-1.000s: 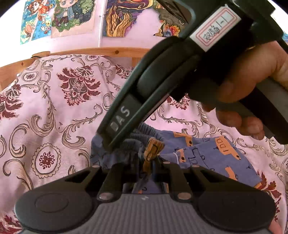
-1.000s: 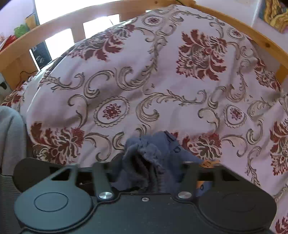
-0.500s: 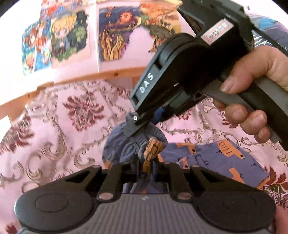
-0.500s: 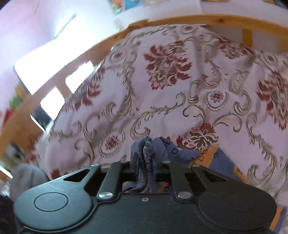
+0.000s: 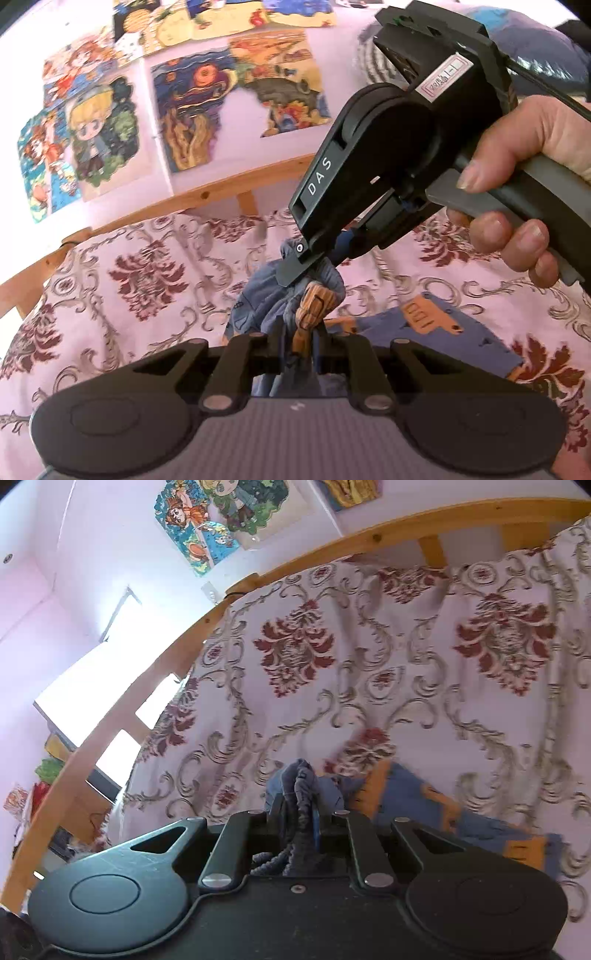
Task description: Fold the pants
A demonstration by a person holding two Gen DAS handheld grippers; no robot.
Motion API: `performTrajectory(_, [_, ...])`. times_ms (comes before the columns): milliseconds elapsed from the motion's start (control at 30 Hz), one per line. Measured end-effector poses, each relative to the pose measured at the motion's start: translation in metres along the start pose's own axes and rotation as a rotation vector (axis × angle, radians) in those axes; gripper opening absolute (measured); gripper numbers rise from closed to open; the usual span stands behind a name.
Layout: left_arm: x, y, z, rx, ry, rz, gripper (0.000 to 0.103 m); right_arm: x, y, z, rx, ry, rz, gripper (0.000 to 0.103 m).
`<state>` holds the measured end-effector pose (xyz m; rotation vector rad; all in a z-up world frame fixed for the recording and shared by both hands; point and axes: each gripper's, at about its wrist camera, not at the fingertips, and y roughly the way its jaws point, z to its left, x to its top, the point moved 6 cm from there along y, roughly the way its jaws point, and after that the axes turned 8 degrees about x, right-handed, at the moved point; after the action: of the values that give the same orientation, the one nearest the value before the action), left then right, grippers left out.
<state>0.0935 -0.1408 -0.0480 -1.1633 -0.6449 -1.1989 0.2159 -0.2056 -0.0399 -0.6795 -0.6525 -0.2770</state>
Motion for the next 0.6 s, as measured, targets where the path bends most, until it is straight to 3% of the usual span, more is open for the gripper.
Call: performTrajectory(600, [0.018,0.001,-0.093,-0.091,0.078,0.019,0.015,-0.024,-0.075,-0.069,-0.069,0.018,-0.058,0.014])
